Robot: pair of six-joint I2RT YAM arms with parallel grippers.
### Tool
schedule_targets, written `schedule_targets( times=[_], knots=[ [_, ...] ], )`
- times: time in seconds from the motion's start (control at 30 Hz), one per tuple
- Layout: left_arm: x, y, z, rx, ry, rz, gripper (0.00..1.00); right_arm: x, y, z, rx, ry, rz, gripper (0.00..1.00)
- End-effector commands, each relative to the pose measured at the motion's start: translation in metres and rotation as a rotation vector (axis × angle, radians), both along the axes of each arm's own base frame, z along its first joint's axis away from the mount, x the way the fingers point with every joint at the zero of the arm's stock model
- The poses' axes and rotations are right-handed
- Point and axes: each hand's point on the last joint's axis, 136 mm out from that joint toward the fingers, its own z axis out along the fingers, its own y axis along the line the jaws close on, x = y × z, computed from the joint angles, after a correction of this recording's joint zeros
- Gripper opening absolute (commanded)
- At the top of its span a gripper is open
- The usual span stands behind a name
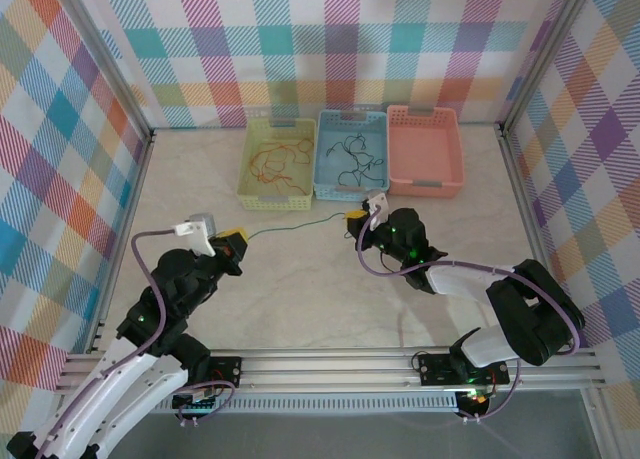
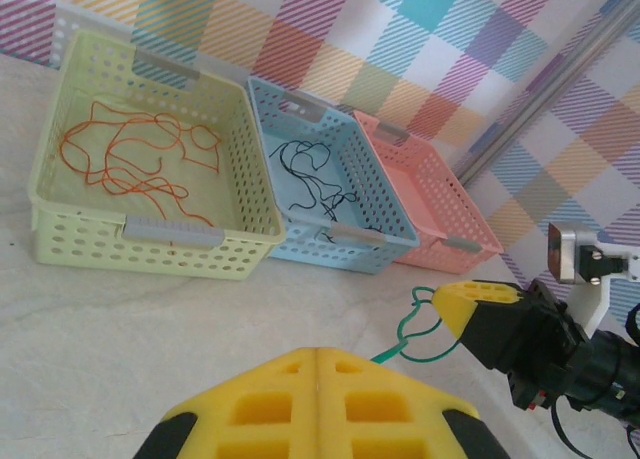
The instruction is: Untangle the cables
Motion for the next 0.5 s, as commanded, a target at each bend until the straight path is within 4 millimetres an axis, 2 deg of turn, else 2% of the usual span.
schedule_targets(
  times=[0.0,0.1,0.3,0.37,0.43,0.47],
  knots=[
    [-0.005,0.024,0.036,-0.023,-0.113,0.093,0.0,0.017,-0.037,-0.021,-0.05,0.057,-0.174,0.0],
    [-0.003,0.02,0.031,-0.023,-0.091,0.079,0.0,0.015,-0.033,-0.019,-0.048,0.053,-0.151,0.0],
    [0.013,0.005,0.002,0.001,0.049,0.061,0.01,0.004,-0.013,-0.009,-0.028,0.029,-0.009,0.0],
    [0.017,-0.002,0.003,-0.001,0.057,0.037,0.18,0.0,-0.007,-0.008,-0.024,0.024,0.038,0.0],
    [0.021,-0.013,0.008,0.003,0.06,-0.009,0.4,-0.008,0.004,-0.007,-0.023,0.015,0.12,0.0],
    [0.023,-0.018,0.012,0.008,0.067,-0.031,0.45,-0.012,0.009,-0.005,-0.02,0.01,0.158,0.0]
  ],
)
